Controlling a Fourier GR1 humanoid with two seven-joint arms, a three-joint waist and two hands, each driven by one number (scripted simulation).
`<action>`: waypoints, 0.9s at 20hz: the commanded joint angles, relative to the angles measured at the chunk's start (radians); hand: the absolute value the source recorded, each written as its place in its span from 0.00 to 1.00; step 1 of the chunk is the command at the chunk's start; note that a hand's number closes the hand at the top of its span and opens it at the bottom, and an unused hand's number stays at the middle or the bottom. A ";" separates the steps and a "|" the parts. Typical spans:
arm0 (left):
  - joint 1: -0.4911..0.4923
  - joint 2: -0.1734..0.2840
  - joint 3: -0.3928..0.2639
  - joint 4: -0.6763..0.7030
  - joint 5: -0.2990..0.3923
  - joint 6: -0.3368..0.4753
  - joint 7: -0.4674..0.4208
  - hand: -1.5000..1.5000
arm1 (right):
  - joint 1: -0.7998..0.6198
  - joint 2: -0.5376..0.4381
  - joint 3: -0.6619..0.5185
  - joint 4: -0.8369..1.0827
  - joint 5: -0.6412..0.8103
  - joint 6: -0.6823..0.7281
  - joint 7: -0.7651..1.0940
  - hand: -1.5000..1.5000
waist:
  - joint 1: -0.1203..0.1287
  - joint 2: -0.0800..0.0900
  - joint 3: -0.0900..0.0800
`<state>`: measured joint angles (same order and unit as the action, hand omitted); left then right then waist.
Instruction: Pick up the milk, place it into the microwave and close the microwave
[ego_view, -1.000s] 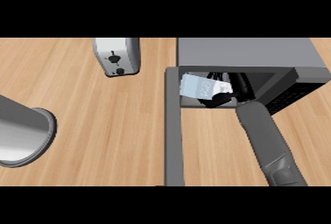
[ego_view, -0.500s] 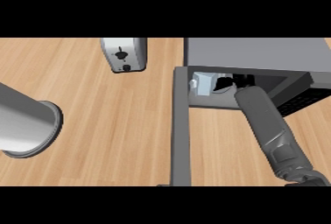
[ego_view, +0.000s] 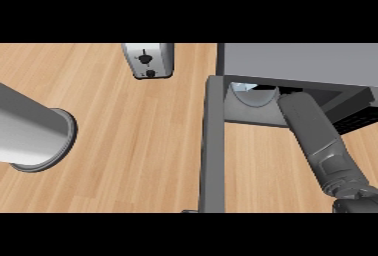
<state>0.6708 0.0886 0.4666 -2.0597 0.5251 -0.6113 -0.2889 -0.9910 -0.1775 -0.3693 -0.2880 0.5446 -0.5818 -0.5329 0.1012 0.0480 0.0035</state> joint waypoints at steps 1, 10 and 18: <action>-0.038 0.020 0.008 0.033 -0.010 -0.007 -0.007 0.00 | -0.007 -0.013 0.022 0.070 0.048 -0.076 0.000 0.00 | 0.017 0.006 -0.001; -0.054 0.019 -0.033 -0.007 -0.058 -0.035 0.003 0.00 | -0.035 0.014 -0.020 0.119 -0.003 0.054 -0.071 0.00 | 0.008 -0.004 0.002; -0.030 -0.085 -0.154 -0.030 -0.159 -0.043 0.003 0.00 | -0.033 0.001 -0.081 0.128 -0.073 0.199 -0.155 0.00 | -0.012 -0.012 0.001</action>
<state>0.6268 0.0527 0.3738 -2.0697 0.4234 -0.6516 -0.2871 -1.0216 -0.1733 -0.4280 -0.1664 0.4962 -0.4276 -0.6614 0.0947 0.0386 0.0045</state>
